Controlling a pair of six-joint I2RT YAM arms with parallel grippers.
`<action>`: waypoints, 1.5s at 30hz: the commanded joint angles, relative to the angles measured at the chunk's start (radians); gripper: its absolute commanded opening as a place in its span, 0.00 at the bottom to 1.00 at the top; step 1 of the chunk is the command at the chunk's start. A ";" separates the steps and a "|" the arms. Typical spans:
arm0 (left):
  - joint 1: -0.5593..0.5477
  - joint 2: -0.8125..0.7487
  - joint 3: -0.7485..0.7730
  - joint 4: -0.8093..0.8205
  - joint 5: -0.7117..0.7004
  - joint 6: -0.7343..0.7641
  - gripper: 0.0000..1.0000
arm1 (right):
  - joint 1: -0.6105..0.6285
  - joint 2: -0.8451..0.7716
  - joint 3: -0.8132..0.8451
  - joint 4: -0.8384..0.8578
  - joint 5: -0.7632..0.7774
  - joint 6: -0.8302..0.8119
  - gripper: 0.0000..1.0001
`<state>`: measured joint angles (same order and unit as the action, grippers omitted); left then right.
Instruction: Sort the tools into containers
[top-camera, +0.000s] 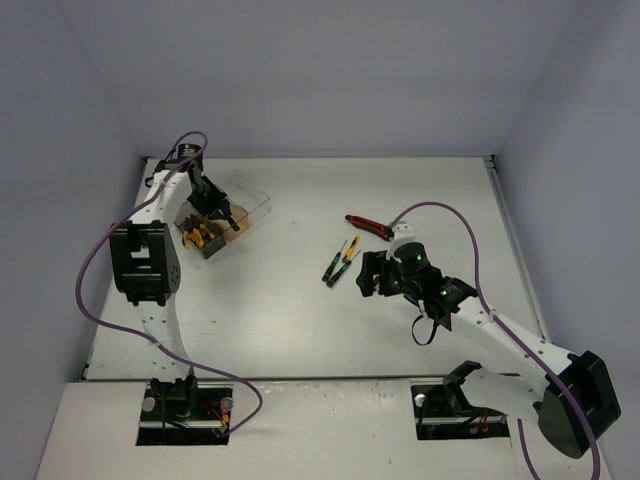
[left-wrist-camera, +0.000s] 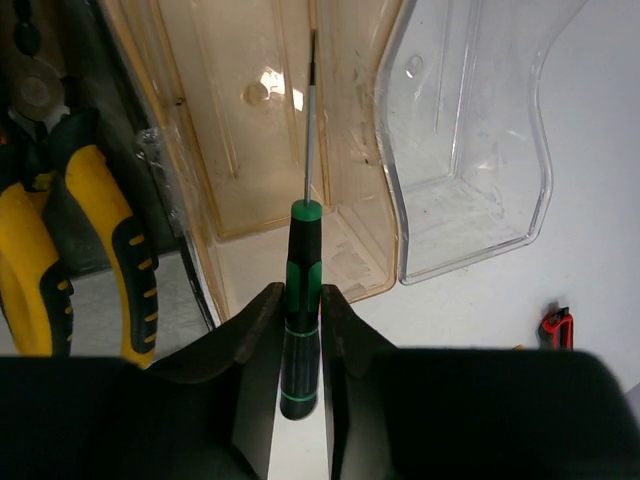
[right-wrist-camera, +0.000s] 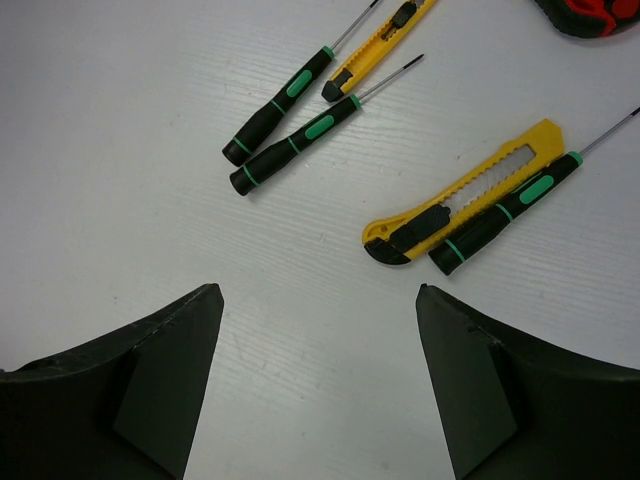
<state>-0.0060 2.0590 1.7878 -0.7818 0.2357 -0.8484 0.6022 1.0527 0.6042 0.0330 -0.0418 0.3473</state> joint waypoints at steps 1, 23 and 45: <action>0.035 -0.046 0.044 -0.002 0.015 -0.014 0.25 | -0.002 -0.017 0.005 0.025 0.009 0.009 0.76; -0.397 -0.304 0.043 0.028 -0.211 0.490 0.52 | -0.011 -0.116 -0.024 0.012 0.129 0.032 0.76; -0.721 0.143 0.160 0.039 -0.244 0.590 0.52 | -0.028 -0.190 -0.060 -0.028 0.128 0.076 0.76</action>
<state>-0.7312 2.2186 1.8785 -0.7558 0.0012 -0.2649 0.5812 0.8780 0.5382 -0.0214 0.0711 0.4121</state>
